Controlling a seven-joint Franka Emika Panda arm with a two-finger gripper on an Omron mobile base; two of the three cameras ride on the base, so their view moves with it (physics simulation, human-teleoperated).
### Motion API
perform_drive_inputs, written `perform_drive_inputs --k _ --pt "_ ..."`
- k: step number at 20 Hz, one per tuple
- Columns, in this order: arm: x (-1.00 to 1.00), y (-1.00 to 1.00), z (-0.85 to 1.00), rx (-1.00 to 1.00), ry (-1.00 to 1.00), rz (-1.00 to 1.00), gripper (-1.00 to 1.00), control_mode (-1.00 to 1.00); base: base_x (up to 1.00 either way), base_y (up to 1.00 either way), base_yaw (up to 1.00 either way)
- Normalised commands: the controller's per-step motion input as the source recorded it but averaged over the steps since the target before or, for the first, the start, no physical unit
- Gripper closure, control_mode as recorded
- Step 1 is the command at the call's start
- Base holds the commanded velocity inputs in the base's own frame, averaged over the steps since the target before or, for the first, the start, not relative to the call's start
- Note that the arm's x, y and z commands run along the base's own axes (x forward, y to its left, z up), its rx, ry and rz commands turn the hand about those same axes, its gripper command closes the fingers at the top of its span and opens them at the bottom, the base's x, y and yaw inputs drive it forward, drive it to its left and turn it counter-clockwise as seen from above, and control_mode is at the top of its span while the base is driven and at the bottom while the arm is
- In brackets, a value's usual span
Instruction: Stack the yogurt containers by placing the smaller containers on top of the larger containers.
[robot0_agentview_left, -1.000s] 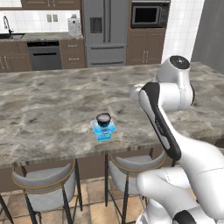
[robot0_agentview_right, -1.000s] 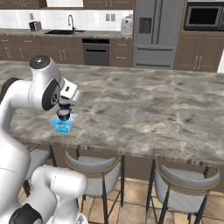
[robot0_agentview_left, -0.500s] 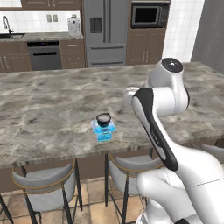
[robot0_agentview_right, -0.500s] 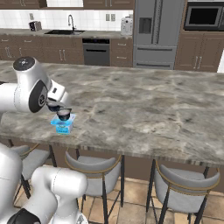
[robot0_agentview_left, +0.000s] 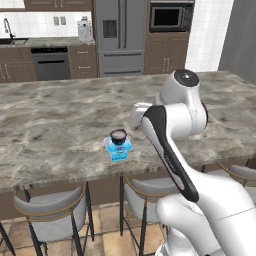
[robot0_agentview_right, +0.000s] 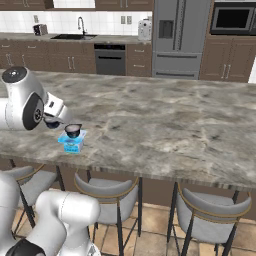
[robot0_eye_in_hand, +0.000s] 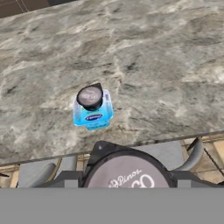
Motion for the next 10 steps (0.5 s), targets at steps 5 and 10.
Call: perform_drive_inputs --k 5,10 --pt "0.0 0.2 0.0 0.0 0.0 0.04 1.0 -1.0 0.0 0.0 0.0" --pt "0.03 0.21 -0.04 0.0 0.0 0.02 1.0 -1.0 0.0 0.0 0.0"
